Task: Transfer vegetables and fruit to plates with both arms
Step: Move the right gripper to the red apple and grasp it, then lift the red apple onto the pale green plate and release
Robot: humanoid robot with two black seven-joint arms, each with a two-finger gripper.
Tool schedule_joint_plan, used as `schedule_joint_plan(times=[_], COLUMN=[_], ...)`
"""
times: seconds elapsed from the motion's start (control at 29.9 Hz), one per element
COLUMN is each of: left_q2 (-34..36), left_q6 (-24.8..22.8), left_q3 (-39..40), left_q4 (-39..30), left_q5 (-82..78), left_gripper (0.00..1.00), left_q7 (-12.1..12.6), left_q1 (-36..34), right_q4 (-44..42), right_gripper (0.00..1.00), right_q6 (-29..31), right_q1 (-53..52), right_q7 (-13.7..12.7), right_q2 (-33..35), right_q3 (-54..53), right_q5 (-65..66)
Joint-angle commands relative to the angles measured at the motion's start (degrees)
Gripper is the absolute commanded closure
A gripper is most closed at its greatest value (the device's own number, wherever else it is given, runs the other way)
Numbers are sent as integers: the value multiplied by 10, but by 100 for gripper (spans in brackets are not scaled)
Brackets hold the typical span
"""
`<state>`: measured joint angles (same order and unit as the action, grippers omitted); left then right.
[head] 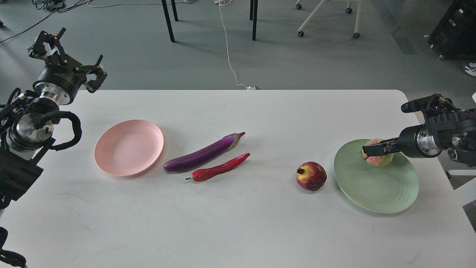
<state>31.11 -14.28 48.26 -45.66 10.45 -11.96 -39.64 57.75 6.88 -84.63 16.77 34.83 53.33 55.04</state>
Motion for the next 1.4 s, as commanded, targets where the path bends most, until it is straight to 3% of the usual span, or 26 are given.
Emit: schedule_joint_plan(times=[0.0,0.4,0.94,1.04,1.24,1.37], left_q2=[1,18,29,33,40,40], left_q6=[0,0,0,0,-1,-1], left_q3=[1,0,3,3,2,2], left_q4=[0,0,0,0,0,0], left_q5=[0,0,0,0,0,0], left_gripper=[2,2,2,2,2,2], left_q7=[-1,-1,-2,-2,-2,-2], left_q1=[0,4,17,17,18,17], right_q4=[24,78,127,126,126,127], right_gripper=[2,3,5,12,43,48], right_q6=[7,1,5,5,6,6], right_q1=[-40,-53,-51,-48,-56,-77], right_q7=[-1,2,2,2,2,2], right_q2=[-16,-165,-183,-194,-202,-200], right_q3=[-4,-1,45,49,54,51], right_q5=[-3,-128,-125,-125,-123,-128])
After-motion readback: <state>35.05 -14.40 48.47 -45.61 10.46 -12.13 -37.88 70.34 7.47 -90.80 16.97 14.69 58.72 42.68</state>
